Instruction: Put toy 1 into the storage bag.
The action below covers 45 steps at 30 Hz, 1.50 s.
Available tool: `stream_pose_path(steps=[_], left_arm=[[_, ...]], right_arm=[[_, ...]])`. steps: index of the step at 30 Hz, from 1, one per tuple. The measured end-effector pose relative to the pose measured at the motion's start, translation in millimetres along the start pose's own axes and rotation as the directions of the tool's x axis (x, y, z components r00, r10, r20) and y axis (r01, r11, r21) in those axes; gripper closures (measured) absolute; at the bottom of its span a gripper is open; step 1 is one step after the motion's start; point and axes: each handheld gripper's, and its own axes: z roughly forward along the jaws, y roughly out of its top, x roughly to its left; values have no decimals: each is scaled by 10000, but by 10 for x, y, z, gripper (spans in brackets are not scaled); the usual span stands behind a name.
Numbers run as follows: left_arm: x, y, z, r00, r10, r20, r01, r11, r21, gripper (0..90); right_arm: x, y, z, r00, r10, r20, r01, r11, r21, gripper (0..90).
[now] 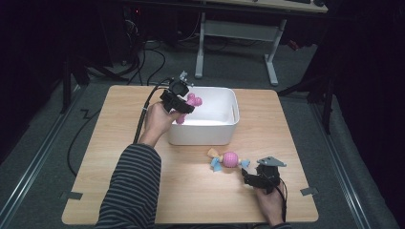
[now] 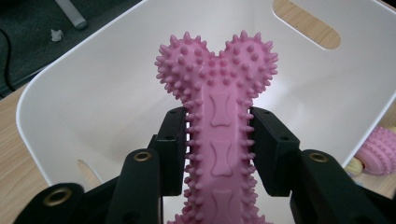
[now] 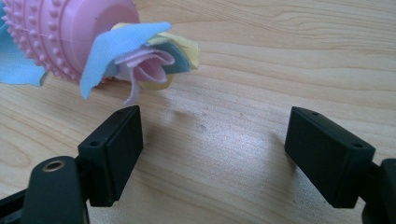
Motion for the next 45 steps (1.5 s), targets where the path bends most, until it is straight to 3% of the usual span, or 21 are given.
stream_pose_path(steps=[11, 29, 39, 45], left_arm=[[41, -1, 60, 9997, -225, -10, 225, 9997, -46, 588], [-5, -5, 245, 10000, 36, -49, -33, 9979, 654, 586], [-3, -43, 317, 9999, -116, 64, 110, 9963, 854, 579], [9, -45, 270, 9995, -285, 106, 279, 9982, 540, 498]], right_arm=[[-1, 0, 0, 10000, -29, -2, 29, 10000, 3, 195], [-1, 0, 0, 10000, -51, -15, 51, 10000, 1, 194], [1, 0, 0, 10000, -38, -17, 38, 10000, 8, 195], [0, 0, 0, 10000, -39, -18, 39, 10000, 10, 195]])
